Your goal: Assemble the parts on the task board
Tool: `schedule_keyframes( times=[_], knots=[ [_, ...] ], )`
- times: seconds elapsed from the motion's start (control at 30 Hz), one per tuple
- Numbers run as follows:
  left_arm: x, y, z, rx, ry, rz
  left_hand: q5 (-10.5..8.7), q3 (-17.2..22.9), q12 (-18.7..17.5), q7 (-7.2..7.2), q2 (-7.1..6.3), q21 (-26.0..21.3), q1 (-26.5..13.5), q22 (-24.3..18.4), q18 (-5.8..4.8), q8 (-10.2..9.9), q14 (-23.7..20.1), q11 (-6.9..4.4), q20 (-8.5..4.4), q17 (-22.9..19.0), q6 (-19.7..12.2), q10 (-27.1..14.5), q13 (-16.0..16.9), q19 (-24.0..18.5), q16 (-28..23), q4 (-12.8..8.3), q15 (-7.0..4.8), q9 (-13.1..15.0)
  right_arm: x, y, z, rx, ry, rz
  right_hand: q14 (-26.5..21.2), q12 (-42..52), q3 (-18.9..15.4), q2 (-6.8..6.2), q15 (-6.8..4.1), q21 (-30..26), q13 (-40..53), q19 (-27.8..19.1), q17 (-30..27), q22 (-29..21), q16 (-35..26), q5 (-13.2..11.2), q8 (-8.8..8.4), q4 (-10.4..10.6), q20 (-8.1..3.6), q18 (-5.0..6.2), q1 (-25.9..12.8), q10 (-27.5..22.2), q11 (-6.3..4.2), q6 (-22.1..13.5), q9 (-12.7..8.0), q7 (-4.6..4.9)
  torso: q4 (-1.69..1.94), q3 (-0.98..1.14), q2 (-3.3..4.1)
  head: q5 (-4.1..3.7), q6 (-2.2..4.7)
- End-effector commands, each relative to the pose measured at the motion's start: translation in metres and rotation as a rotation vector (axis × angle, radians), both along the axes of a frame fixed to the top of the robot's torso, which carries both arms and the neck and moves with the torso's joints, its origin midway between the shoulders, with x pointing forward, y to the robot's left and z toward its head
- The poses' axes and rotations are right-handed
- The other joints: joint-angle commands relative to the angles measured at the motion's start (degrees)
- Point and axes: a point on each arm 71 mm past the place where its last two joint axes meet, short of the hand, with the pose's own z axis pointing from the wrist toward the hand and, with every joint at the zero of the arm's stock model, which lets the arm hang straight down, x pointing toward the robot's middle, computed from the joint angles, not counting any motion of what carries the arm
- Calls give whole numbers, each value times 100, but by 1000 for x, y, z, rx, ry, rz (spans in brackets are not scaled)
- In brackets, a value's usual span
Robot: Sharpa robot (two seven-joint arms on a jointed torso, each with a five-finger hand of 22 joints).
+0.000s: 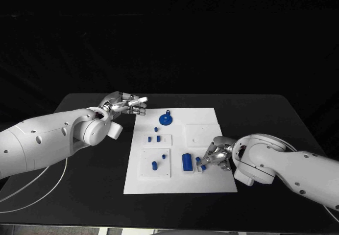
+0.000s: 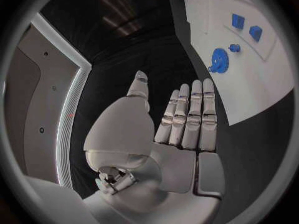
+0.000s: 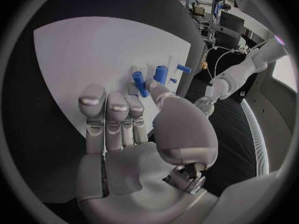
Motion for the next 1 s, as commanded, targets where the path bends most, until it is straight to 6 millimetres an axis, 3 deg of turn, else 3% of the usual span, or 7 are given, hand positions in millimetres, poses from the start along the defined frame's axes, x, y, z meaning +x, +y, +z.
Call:
schedule_keyframes(
  times=[0.03,0.8,1.0],
  knots=[
    [-1,-2,1,-3,0,-19,-36,2,-4,-3,-50,33,23,-9,-63,4,0,5,-17,7,-29,-50,3,-40,-8,41,5,1,-2,2,-2,-34,19,16,19,10,-3,-96,-38,-11,-7,331,7,563,-12,-78,-23,145,-24,-40,-31,23,-10,23,-7,-28,0,-1,1,10,1],
    [-1,-1,0,3,2,-18,-32,8,-3,-1,-59,33,28,-14,-63,3,-2,6,-16,6,-32,-52,3,-41,-9,76,6,0,-5,3,0,-50,40,58,24,11,-20,-220,-26,26,-17,324,22,569,5,-249,-23,638,-10,-39,-330,31,-2,54,18,-23,0,5,-1,16,-18],
    [0,0,0,4,2,-16,-31,13,-3,-2,-71,33,39,-19,-63,3,-9,7,-15,6,-30,-54,3,-42,-11,100,8,1,-6,3,1,-52,42,66,25,12,-7,-260,-20,38,-19,325,26,572,10,-393,-21,792,-6,-37,-466,35,4,56,30,-18,-3,7,3,19,-22]
  ],
)
